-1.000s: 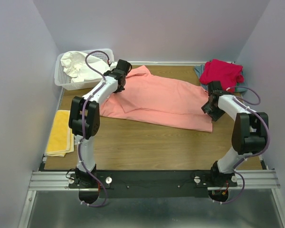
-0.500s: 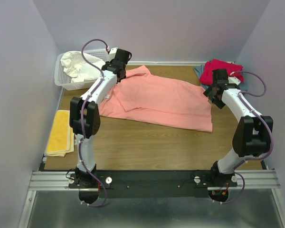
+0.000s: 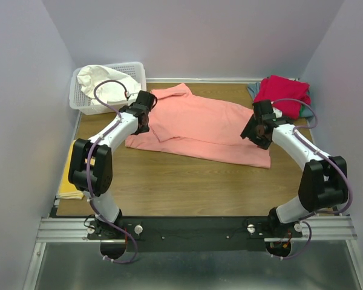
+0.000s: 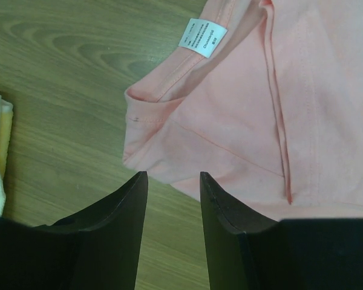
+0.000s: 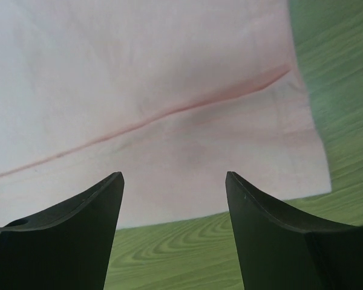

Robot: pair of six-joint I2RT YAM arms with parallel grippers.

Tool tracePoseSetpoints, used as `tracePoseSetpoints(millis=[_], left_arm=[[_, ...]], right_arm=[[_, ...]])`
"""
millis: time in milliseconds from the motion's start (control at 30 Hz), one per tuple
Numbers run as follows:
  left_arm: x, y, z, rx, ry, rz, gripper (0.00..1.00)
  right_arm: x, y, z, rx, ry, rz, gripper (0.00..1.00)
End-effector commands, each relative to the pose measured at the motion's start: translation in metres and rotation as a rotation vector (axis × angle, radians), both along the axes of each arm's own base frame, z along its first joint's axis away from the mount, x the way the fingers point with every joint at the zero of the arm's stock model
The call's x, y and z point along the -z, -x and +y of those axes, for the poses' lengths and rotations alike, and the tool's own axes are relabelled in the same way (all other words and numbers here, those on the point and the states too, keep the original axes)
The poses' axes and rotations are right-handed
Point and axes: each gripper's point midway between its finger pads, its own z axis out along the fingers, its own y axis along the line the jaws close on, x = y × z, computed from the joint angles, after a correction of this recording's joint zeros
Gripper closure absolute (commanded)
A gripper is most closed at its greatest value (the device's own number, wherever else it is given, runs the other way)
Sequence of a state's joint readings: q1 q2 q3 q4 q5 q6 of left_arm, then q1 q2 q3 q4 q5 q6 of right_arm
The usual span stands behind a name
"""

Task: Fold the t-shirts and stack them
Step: Fold the tshirt

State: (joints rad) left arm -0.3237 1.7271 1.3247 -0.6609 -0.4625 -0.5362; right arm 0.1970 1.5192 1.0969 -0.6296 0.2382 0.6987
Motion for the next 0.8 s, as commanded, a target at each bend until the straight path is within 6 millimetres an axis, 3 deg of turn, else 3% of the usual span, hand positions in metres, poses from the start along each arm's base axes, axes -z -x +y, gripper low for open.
tracePoseSetpoints(millis=[0, 133, 333, 767], left_arm=[[0.021, -0.002, 0.007, -0.043, 0.046, 0.031, 0.52], [0.03, -0.005, 0.013, -0.049, 0.053, 0.051, 0.52], [0.049, 0.0, 0.016, -0.043, 0.058, 0.097, 0.53], [0.103, 0.045, 0.028, -0.069, 0.021, 0.28, 0.53]], right_arm=[[0.038, 0.026, 0.036, -0.112, -0.027, 0.137, 0.24], [0.053, 0.029, 0.053, -0.158, -0.016, 0.177, 0.26], [0.067, 0.034, 0.06, -0.176, -0.013, 0.22, 0.27], [0.103, 0.082, 0.054, -0.214, -0.012, 0.36, 0.27]])
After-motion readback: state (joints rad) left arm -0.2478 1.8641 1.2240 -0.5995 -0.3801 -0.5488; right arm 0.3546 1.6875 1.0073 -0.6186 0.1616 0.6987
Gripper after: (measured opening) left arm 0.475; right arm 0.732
